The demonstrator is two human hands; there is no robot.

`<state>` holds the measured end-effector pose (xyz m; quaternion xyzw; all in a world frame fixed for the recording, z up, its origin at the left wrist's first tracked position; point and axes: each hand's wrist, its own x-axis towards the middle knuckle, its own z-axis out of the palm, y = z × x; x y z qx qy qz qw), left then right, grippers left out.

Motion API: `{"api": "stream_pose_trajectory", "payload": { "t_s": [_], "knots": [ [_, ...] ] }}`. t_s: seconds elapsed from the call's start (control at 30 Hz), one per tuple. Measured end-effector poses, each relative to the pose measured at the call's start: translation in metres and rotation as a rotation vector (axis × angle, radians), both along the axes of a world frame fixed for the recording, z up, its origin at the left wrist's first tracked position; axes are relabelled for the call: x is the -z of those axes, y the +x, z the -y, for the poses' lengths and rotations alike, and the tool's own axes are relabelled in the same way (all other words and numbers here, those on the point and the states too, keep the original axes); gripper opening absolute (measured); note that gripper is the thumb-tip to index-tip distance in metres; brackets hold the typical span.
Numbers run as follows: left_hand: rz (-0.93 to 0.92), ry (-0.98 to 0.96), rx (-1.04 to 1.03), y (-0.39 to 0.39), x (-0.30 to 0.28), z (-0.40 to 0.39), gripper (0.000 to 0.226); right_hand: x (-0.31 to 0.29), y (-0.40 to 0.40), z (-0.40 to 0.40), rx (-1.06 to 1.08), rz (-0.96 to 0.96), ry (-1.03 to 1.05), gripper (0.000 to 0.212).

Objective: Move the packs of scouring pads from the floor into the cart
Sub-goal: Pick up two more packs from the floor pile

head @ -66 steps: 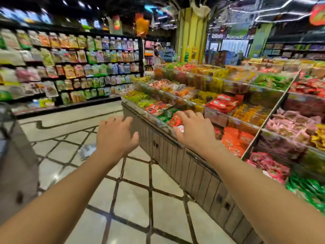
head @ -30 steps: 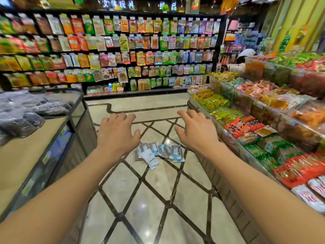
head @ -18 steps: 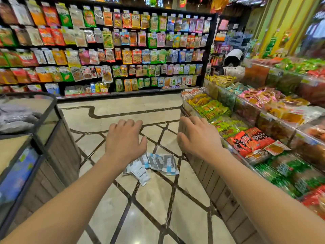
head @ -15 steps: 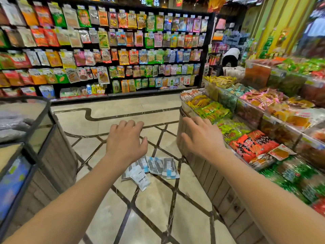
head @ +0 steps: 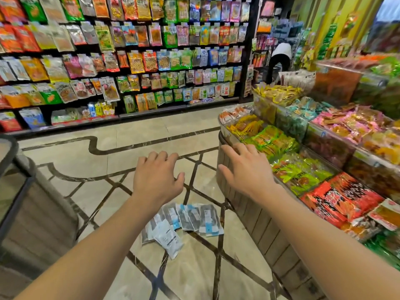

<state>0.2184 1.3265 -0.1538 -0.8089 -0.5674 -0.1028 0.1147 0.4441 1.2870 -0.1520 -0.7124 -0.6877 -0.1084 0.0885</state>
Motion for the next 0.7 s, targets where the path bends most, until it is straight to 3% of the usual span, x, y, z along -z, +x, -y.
{"api": "stream_pose_trajectory", "payload": {
  "t_s": [0.3, 0.7],
  "knots": [
    [0.019, -0.027, -0.044, 0.067, 0.022, -0.137, 0.062, 0.024, 0.059, -0.158, -0.047, -0.056, -0.002, 0.057],
    [-0.028, -0.079, -0.074, 0.110, 0.059, -0.298, 0.061, 0.062, 0.097, -0.311, -0.033, -0.052, -0.080, 0.058]
  ]
}}
